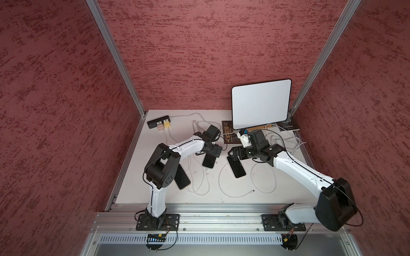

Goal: Unplug the charging cable from the phone
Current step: Pick up the phone at the center of the board.

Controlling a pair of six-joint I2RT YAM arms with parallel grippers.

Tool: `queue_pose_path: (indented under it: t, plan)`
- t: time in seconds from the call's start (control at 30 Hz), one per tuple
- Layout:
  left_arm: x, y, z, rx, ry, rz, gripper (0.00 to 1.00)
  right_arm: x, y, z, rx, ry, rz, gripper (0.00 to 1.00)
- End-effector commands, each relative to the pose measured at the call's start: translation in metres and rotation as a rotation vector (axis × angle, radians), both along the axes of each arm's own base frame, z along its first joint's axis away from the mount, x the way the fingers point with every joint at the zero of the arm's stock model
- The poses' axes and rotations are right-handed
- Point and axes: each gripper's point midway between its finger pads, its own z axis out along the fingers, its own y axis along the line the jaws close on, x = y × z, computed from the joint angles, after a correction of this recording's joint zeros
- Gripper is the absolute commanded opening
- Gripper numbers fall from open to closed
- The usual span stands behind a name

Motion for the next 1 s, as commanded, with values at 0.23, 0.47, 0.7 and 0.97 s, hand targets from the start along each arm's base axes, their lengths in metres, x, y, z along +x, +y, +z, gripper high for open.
queue_pose_path:
  t: [0.23, 0.47, 0.7, 0.97]
  plan:
    - [0.002, 0.0, -0.016, 0.057, 0.065, -0.01, 1.0, 0.0, -0.012, -0.001, -0.031, -0.001, -0.048, 0.99]
    - [0.002, 0.003, -0.027, 0.097, 0.102, -0.018, 1.0, 0.0, -0.013, -0.002, -0.031, 0.001, -0.051, 0.99]
    - [0.001, 0.003, -0.037, 0.113, 0.127, -0.018, 1.0, -0.001, -0.014, -0.003, -0.035, 0.0, -0.055, 0.99]
    - [-0.002, 0.007, -0.047, 0.134, 0.147, -0.018, 0.93, 0.001, -0.014, -0.004, -0.04, 0.0, -0.055, 0.99]
